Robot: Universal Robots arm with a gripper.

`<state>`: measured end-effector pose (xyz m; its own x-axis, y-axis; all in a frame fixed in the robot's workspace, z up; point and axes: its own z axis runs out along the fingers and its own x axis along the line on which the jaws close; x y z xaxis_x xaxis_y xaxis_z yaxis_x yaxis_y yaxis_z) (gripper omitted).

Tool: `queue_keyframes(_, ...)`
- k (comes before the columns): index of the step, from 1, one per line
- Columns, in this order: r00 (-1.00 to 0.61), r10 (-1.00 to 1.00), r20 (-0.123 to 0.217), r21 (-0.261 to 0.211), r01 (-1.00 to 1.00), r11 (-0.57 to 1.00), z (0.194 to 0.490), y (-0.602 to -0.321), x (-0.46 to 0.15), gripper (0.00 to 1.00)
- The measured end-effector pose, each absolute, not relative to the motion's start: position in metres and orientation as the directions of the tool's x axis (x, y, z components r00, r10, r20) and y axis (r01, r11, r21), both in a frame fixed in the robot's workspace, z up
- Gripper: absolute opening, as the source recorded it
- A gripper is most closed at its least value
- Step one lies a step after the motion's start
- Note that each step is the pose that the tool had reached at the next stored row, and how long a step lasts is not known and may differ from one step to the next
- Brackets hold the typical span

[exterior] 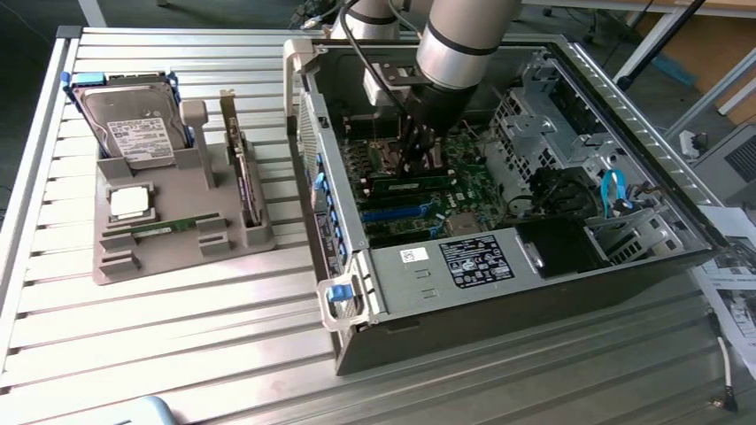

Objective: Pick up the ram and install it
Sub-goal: 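Press down the ram until it locks into place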

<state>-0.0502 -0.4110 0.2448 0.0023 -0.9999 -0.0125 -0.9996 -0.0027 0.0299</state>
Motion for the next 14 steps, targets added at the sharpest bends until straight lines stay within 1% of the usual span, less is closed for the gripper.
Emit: queue_keyframes(14,0.002,-1.000,-0.013,0.030,-1.000,-0.003,0.2430,-0.4117,-0.0502,0.10)
